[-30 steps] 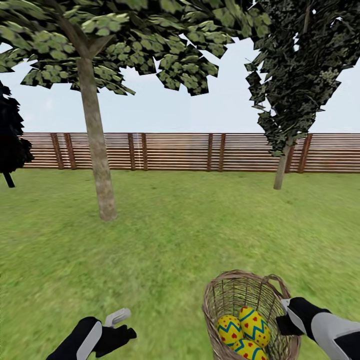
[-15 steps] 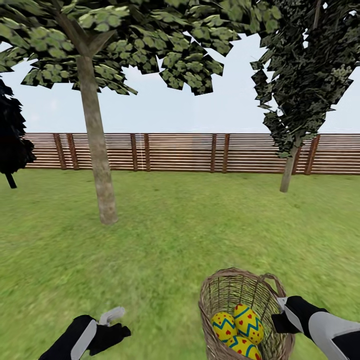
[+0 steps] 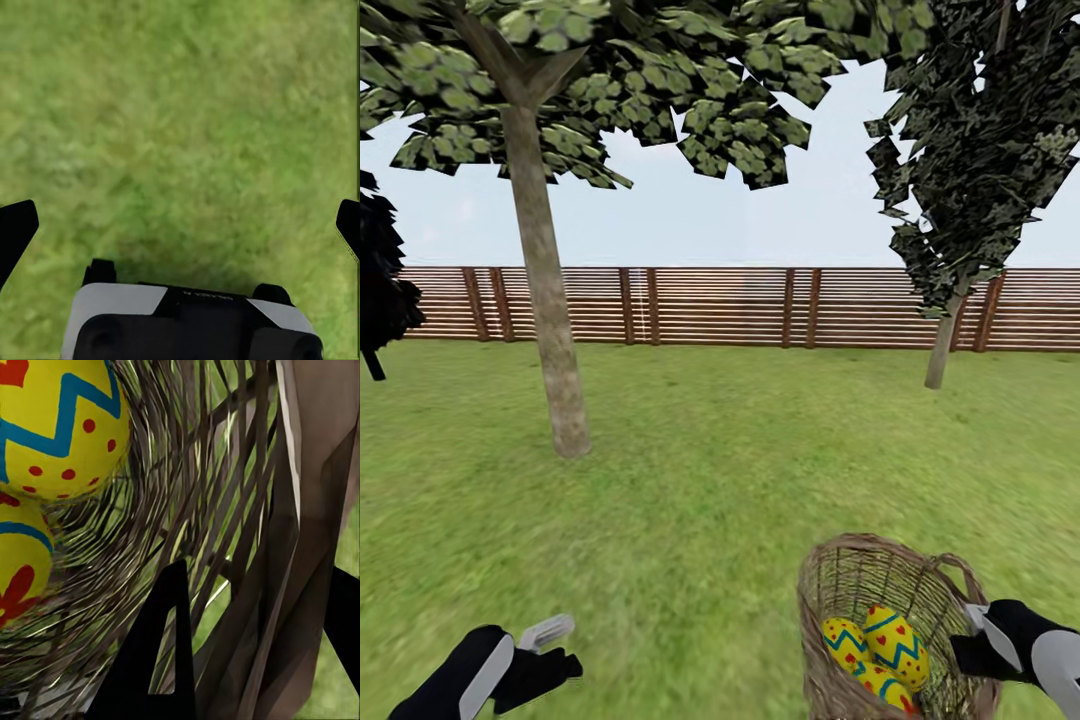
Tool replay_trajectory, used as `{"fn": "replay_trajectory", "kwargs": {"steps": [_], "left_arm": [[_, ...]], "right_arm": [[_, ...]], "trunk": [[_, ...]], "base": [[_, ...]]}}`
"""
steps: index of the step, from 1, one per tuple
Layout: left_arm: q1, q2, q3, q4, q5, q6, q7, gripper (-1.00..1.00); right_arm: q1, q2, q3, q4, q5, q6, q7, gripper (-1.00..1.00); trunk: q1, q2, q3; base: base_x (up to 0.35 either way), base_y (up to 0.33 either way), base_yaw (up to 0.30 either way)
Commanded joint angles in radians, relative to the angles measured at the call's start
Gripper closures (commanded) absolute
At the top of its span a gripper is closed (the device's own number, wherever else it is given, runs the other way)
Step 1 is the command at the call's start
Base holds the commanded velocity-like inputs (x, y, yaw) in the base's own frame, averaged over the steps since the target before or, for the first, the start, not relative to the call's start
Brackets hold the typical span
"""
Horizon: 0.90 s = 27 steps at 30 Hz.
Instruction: Take the three Easter eggs out of the wicker basket on the lawn in the garden, then place them on the lawn next to a single tree (choose any tree) so that all three eggs are next to the same tree and none are left in the basket.
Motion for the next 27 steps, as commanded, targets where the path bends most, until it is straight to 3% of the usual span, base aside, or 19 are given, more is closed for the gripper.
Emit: {"fn": "replay_trajectory", "kwargs": {"steps": [1,3,6,8,11,15,18,27], "left_arm": [[0.000,0.001,-0.005,-0.003,-0.003,0.003,-0.005,-1.00],[0.000,0.003,-0.004,-0.003,-0.006,0.003,-0.005,-1.00],[0.000,0.000,-0.004,-0.011,-0.006,-0.002,-0.002,-1.00],[-0.001,0.001,-0.002,-0.011,-0.002,-0.003,-0.002,-1.00],[0.000,0.010,-0.002,0.000,-0.001,-0.005,-0.003,-1.00],[0.000,0.011,-0.003,0.000,-0.002,-0.005,-0.004,-1.00],[0.000,0.010,-0.002,0.001,0.000,-0.004,-0.005,-1.00],[0.000,0.003,-0.001,0.000,0.006,-0.005,0.000,-1.00]], "right_arm": [[-0.001,-0.003,0.046,0.004,-0.002,0.001,0.003,1.00],[-0.001,0.005,0.048,0.003,-0.001,-0.002,0.001,1.00],[-0.001,0.046,0.050,0.005,0.009,-0.003,-0.004,1.00],[-0.001,0.050,0.050,0.010,0.009,-0.002,0.000,1.00],[-0.001,0.036,0.050,0.018,0.008,-0.002,0.004,1.00],[-0.001,0.048,0.051,0.028,0.010,0.000,0.005,1.00],[-0.001,0.076,0.052,0.030,0.010,0.000,-0.001,1.00],[-0.001,0.102,0.051,0.030,0.005,-0.001,0.003,1.00]], "trunk": [[-0.003,0.006,0.002],[-0.011,0.020,0.008],[-0.022,0.041,0.017],[-0.030,0.055,0.024],[-0.037,0.069,0.030],[-0.049,0.090,0.039],[-0.060,0.111,0.049],[-0.095,0.174,0.077]], "base": [[0.326,0.000,0.000],[0.326,0.000,0.000],[0.326,0.000,0.000],[0.326,0.000,0.000],[0.326,0.000,0.000],[0.326,0.000,0.000],[0.326,0.000,0.000],[0.329,0.000,0.000]]}}
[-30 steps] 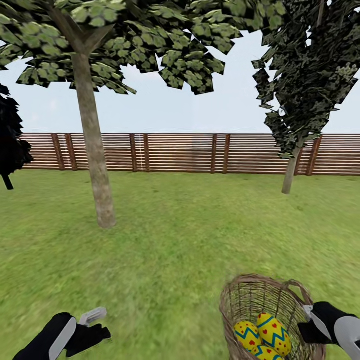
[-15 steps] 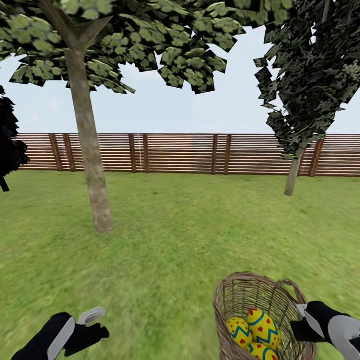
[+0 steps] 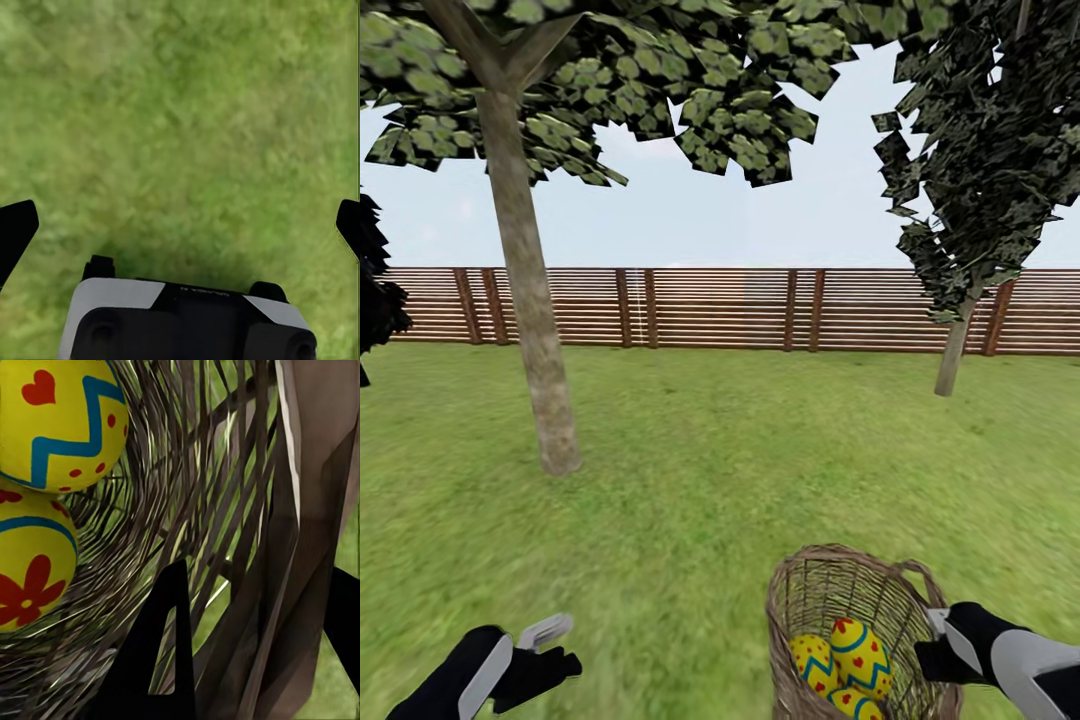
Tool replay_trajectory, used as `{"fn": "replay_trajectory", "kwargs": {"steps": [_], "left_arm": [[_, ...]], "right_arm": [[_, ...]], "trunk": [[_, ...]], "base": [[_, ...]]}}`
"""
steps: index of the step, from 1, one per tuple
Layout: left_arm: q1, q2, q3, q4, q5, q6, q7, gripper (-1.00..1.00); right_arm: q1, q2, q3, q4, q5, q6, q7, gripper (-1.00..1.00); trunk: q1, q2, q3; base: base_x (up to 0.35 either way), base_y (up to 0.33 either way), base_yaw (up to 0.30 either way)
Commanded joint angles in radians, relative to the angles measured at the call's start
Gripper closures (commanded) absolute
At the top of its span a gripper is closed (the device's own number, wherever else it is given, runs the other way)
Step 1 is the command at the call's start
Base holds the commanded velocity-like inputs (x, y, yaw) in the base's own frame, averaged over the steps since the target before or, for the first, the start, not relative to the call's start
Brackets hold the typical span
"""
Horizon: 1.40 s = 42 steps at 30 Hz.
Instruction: Take the three Easter eggs out of the wicker basket on the lawn in the garden, then place them on the lawn next to a single tree (choose any tree) so that all three eggs are next to the same tree and none are left in the basket.
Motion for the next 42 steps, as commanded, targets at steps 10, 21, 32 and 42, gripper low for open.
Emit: {"fn": "replay_trajectory", "kwargs": {"steps": [10,21,32,42], "left_arm": [[0.000,0.041,-0.003,0.002,-0.010,0.004,-0.006,-1.00],[0.000,0.041,-0.003,0.003,-0.012,0.002,0.001,-1.00],[0.000,0.037,-0.003,0.003,-0.012,0.001,0.003,-1.00],[0.000,0.034,-0.006,0.004,-0.012,0.001,0.004,-1.00]], "right_arm": [[-0.001,0.007,0.011,0.003,0.000,0.003,-0.001,1.00],[-0.001,0.009,0.011,0.003,0.000,0.002,-0.004,1.00],[-0.001,0.024,0.011,0.004,0.000,0.002,-0.005,1.00],[-0.001,0.027,0.011,0.003,0.000,0.003,-0.004,1.00]], "trunk": [[-0.030,0.056,0.025],[-0.030,0.056,0.025],[-0.030,0.056,0.025],[-0.030,0.056,0.025]], "base": [[0.329,0.000,0.232],[0.329,0.000,0.235],[0.329,0.000,0.001],[0.329,0.000,0.000]]}}
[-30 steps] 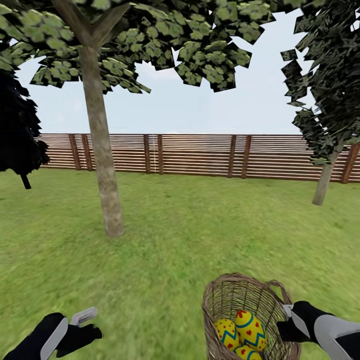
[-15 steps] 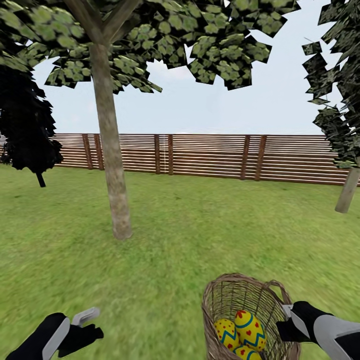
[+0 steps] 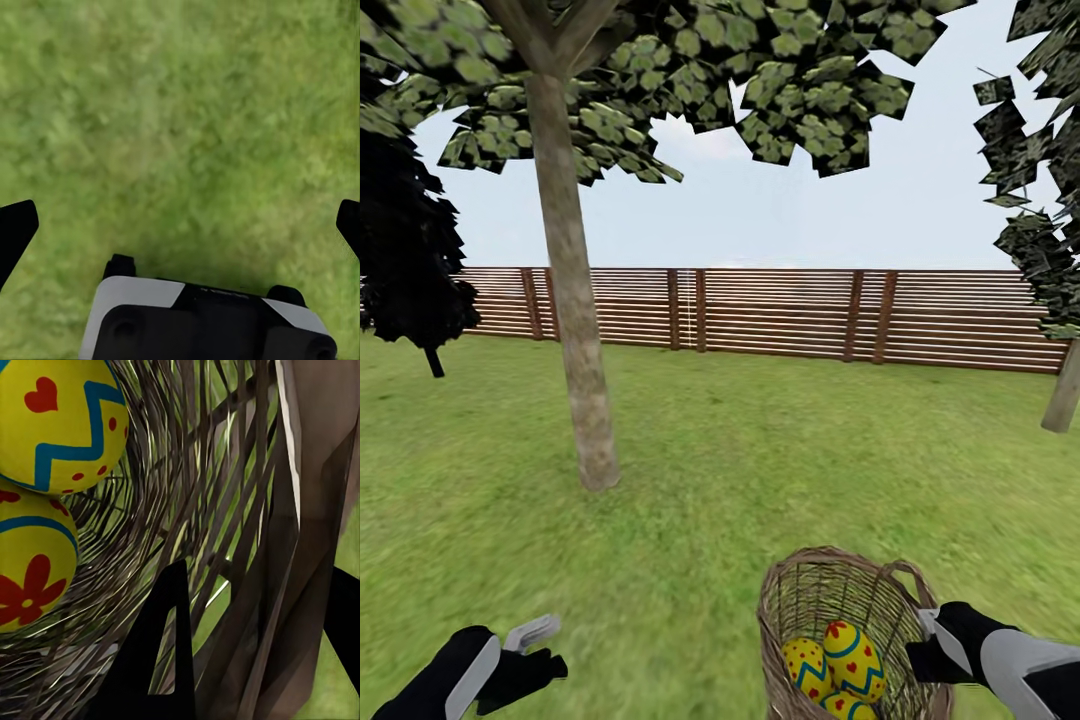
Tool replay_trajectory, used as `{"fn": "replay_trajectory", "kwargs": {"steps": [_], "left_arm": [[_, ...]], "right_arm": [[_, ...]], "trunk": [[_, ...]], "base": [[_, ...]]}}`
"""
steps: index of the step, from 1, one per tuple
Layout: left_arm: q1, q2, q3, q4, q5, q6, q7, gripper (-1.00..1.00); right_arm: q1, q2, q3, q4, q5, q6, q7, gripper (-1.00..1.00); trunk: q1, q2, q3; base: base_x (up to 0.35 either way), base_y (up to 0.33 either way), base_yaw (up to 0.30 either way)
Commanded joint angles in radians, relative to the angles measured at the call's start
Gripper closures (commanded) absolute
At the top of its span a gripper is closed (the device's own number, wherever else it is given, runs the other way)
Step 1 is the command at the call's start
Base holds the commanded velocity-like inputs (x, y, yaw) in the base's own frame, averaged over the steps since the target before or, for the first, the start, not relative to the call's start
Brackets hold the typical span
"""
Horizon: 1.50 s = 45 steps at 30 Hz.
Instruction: Take the three Easter eggs out of the wicker basket on the lawn in the garden, then place them on the lawn next to a single tree (choose any tree) so that all three eggs are next to the same tree and none are left in the basket.
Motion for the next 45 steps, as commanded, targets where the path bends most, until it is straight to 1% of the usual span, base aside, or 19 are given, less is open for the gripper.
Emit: {"fn": "replay_trajectory", "kwargs": {"steps": [1,11,19,20,22,41,45], "left_arm": [[0.000,0.001,-0.004,0.002,-0.002,0.002,-0.004,-1.00],[0.000,0.001,-0.004,0.018,-0.001,0.002,-0.004,-1.00],[0.000,0.002,0.004,0.019,0.004,0.002,-0.006,-1.00],[0.000,0.001,0.004,0.019,0.004,0.002,-0.006,-1.00],[0.000,0.001,0.003,0.019,0.004,0.001,-0.006,-1.00],[0.000,0.000,0.000,0.019,0.003,-0.001,-0.006,-1.00],[0.000,-0.011,-0.001,0.019,0.002,-0.001,-0.004,-1.00]], "right_arm": [[-0.001,0.000,-0.001,0.001,-0.012,0.002,0.004,1.00],[-0.001,-0.001,-0.001,0.001,-0.012,0.003,0.004,1.00],[-0.001,0.000,0.001,0.001,-0.010,-0.001,0.007,1.00],[-0.001,0.007,0.001,0.002,-0.003,0.000,0.004,1.00],[-0.001,0.010,0.001,0.002,0.000,0.000,0.003,1.00],[-0.001,0.015,0.003,0.002,0.001,0.000,0.003,1.00],[-0.001,0.015,0.003,0.002,0.001,0.000,0.003,1.00]], "trunk": [[0.001,-0.001,0.000],[0.001,-0.001,0.000],[0.001,-0.001,0.000],[0.001,-0.001,0.000],[0.001,-0.001,0.000],[0.001,-0.001,0.007],[0.001,-0.001,0.009]], "base": [[0.329,0.000,0.000],[0.329,0.000,0.000],[0.325,0.000,0.005],[0.319,0.000,0.214],[0.319,0.000,0.270],[0.319,0.000,0.286],[0.320,0.000,0.286]]}}
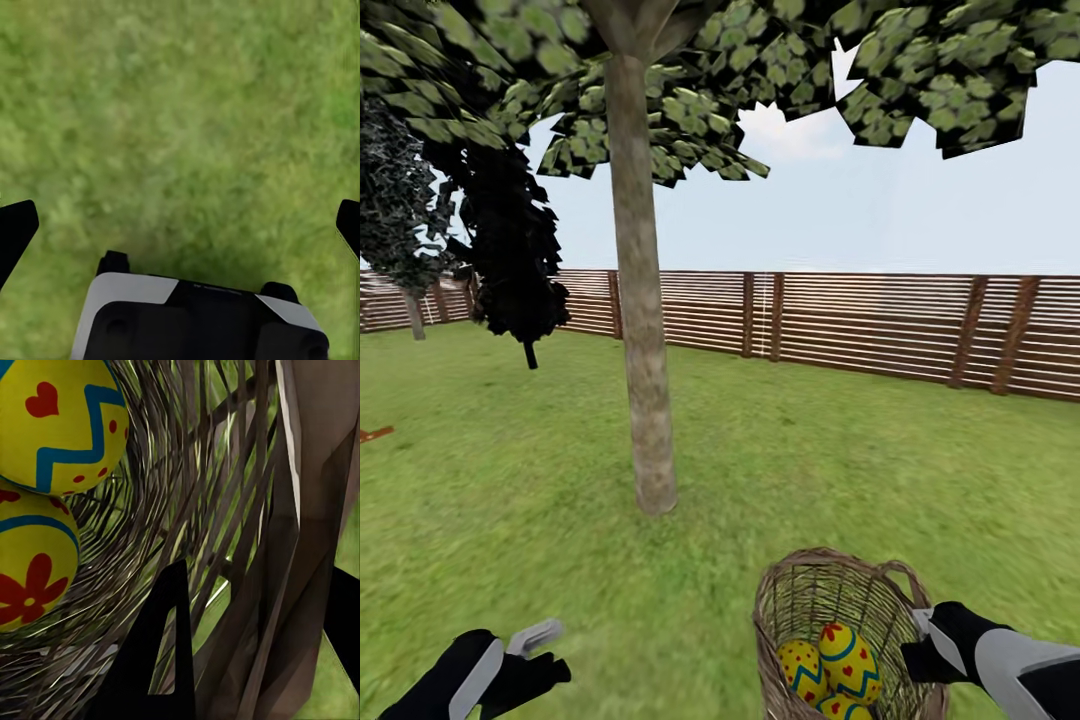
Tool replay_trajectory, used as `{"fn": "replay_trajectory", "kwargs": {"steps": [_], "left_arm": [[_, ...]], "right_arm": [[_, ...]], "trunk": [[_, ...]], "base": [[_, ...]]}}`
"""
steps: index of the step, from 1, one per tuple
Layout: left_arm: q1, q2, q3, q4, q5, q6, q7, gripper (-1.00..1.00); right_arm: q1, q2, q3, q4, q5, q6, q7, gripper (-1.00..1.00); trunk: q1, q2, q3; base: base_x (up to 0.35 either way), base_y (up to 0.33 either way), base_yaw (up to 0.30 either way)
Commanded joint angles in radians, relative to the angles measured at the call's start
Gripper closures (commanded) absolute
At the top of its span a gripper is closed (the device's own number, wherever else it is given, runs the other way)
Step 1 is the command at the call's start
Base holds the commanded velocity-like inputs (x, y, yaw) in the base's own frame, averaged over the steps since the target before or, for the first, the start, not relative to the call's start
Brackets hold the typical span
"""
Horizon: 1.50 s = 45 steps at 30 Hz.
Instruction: Take the three Easter eggs out of the wicker basket on the lawn in the garden, then place them on the lawn next to a single tree (choose any tree) so that all three eggs are next to the same tree and none are left in the basket.
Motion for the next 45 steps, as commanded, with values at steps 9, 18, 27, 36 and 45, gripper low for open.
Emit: {"fn": "replay_trajectory", "kwargs": {"steps": [9,18,27,36,45], "left_arm": [[-0.001,-0.001,-0.005,0.000,-0.003,0.002,-0.003,-1.00],[-0.001,-0.001,-0.005,0.000,-0.003,0.002,-0.003,-1.00],[-0.001,-0.016,-0.008,0.006,-0.006,0.000,0.000,-1.00],[-0.001,-0.022,-0.007,0.008,-0.006,0.000,0.000,-1.00],[-0.001,-0.024,-0.010,0.021,-0.007,-0.013,-0.001,-1.00]], "right_arm": [[-0.001,-0.002,-0.001,0.001,-0.013,0.002,0.004,1.00],[-0.001,-0.002,-0.002,0.000,-0.013,0.002,0.004,1.00],[-0.001,-0.003,-0.002,0.000,-0.014,0.002,0.004,1.00],[-0.001,-0.003,-0.002,0.000,-0.013,0.002,0.004,1.00],[-0.001,-0.003,-0.002,-0.001,-0.013,0.002,0.003,1.00]], "trunk": [[0.001,-0.001,0.003],[0.001,-0.001,0.006],[0.001,-0.001,0.006],[0.001,-0.001,0.006],[0.001,-0.001,0.006]], "base": [[0.321,0.000,0.286],[0.322,0.000,0.256],[0.307,0.000,0.006],[0.327,0.000,0.000],[0.327,0.000,0.000]]}}
